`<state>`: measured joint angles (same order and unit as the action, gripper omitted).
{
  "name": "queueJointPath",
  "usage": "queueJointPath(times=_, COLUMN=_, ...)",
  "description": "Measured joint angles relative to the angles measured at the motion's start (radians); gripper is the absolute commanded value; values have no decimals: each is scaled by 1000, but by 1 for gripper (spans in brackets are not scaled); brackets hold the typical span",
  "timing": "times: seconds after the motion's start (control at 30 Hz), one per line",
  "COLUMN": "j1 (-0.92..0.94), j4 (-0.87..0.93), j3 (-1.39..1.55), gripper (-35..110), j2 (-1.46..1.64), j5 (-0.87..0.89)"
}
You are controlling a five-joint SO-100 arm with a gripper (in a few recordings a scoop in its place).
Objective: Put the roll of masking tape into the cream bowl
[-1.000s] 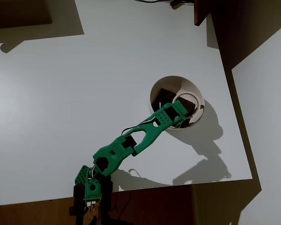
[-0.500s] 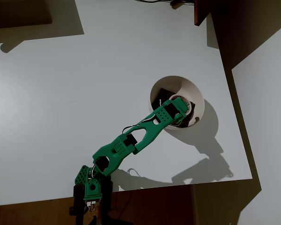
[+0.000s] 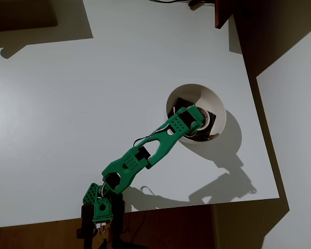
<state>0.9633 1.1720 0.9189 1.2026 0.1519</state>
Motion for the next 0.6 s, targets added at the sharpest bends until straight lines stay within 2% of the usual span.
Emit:
queueJointPath(times=0.33, j1=-169, j4=170, j3=0, gripper=-8, j2=262, j5=54)
queueJointPath(times=0.6, j1=-382, j4=422, j3=0, gripper=-8, j2=499, j5=21)
